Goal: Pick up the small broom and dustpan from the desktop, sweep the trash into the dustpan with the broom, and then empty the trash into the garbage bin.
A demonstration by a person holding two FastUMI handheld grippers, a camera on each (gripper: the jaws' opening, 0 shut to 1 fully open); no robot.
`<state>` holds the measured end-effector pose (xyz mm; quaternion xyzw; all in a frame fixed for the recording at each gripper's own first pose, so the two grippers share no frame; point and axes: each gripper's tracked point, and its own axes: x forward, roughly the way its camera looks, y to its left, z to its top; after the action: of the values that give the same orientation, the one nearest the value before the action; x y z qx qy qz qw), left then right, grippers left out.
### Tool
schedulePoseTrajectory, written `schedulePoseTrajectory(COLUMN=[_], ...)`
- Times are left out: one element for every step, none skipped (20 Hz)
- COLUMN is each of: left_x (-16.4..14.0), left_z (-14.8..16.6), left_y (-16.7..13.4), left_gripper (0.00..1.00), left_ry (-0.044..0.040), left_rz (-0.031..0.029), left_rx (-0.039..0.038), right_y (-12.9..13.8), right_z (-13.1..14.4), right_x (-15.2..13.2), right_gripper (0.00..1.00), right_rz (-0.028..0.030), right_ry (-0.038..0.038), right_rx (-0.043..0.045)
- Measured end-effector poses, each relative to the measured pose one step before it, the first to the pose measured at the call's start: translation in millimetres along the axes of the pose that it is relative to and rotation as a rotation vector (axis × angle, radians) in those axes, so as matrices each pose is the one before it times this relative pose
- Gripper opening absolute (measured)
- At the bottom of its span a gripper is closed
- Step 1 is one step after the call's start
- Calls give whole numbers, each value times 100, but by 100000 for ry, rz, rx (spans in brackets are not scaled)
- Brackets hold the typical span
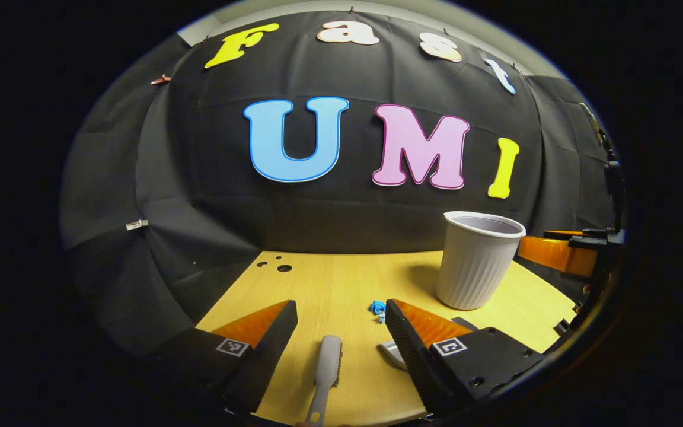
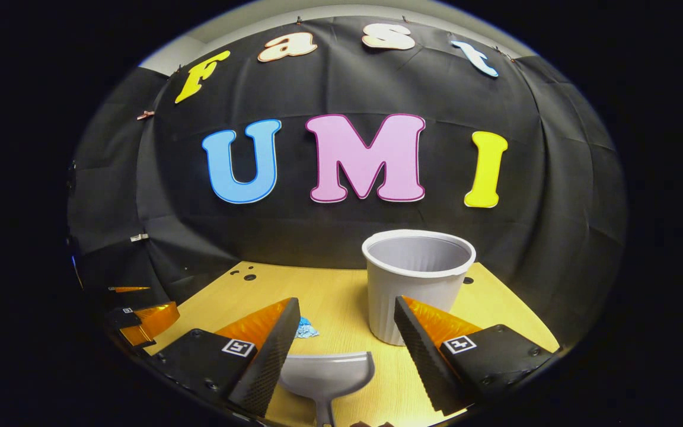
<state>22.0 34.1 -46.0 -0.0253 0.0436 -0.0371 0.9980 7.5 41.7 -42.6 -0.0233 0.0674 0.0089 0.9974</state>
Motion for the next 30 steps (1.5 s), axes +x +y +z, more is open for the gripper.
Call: schedulePoseTrajectory(left_x=[269, 236, 340, 281, 252, 322, 225, 333, 306, 338, 265, 299, 463, 468, 505, 356, 570, 442, 426, 574, 643, 545, 454, 522, 349, 581, 368, 430, 559, 346], left_z=[-328, -495, -571, -511, -689, -526, -712, -668, -927, -904, -1262, -1256, -970, -767, -876, -802, -911, -766, -798, -661, -663, -643, -692, -647, -554, -448, -355, -274, -313, -161], left_y=[203, 255, 158, 162, 149, 269, -65, -91, 123, 19, -98, -132, -101, 161, 240, 178, 220, 103, 231, 222, 48, -13, -66, -71, -96, -55, -82, 36, 31, -63], left_gripper=[96, 96, 96, 96, 96, 96, 96, 96, 96, 97, 97, 97, 97, 97, 97, 97, 97, 96, 97, 96, 96, 97, 96, 97, 97, 97, 97, 97, 96, 96], left_ry=[1443, 1668, 1881, 2071, 1930, 1643, 1681, 2363, 2584, 3013, 3590, 3884, 3788, 3019, 2951, 3099, 3132, 3319, 3178, 3416, 3398, 3268, 3610, 3482, 2557, 2897, 2101, 2008, 2336, 2132], left_rz=[176, 599, 201, -120, -69, 20, -717, -552, -249, -747, -657, -877, -518, -122, -265, 5, 261, -33, 706, 528, -44, -395, -549, -638, -561, -343, -356, 186, -1, 6], left_rx=[827, 1313, 1499, 1210, 482, -561, -402, 0, 225, 62, -88, -322, -227, 157, 615, 1036, 1058, 798, 1021, 1157, 969, 597, 377, 37, -2, 228, 630, 760, 441, 314], right_y=[8, -6, 69, 0, 116, 60, -40, 26, 75, -33, 39, -23, -36, -109, -125, -155, -256, -153, -133, -128, -145, -70, -109, -130, -87, -261, -156, -211, -203, -182], right_z=[-229, -110, -131, -227, -265, -226, -212, -255, -121, -116, -175, -146, -189, -236, -193, -277, -327, -303, -385, -413, -426, -348, -370, -303, -74, -146, -80, -169, -230, -400], right_x=[135, 172, 131, 248, 81, 192, 164, 119, -4, 106, 114, 119, 62, 81, 9, 48, 66, 45, 0, 18, -67, -28, -175, -128, -278, -188, -154, -37, -49, 43], right_gripper=[99, 99, 99, 99, 99, 99, 99, 99, 99, 99, 99, 99, 99, 99, 99, 99, 99, 99, 99, 99, 99, 99, 99, 99, 99, 99, 99, 99, 99, 99], right_rz=[45, 48, 235, 256, 292, 49, -38, 217, 50, 156, 137, 148, -45, -215, -344, -420, -429, -384, -416, -252, -109, -135, -212, -191, -407, -567, -527, -476, -385, -429], right_ry=[529, 585, 552, 864, 741, 663, 1030, 1009, 461, 462, 645, 716, 743, 813, 901, 961, 1054, 1222, 1461, 1559, 1522, 942, 1181, 695, 289, 297, 315, 463, 961, 1216], right_rx=[-328, -56, 198, 309, 121, -351, -447, -471, -650, -503, -116, 83, 109, 136, 126, 138, 255, 285, 341, 357, 377, 79, -133, -41, -83, 19, 247, 545, 675, 683])
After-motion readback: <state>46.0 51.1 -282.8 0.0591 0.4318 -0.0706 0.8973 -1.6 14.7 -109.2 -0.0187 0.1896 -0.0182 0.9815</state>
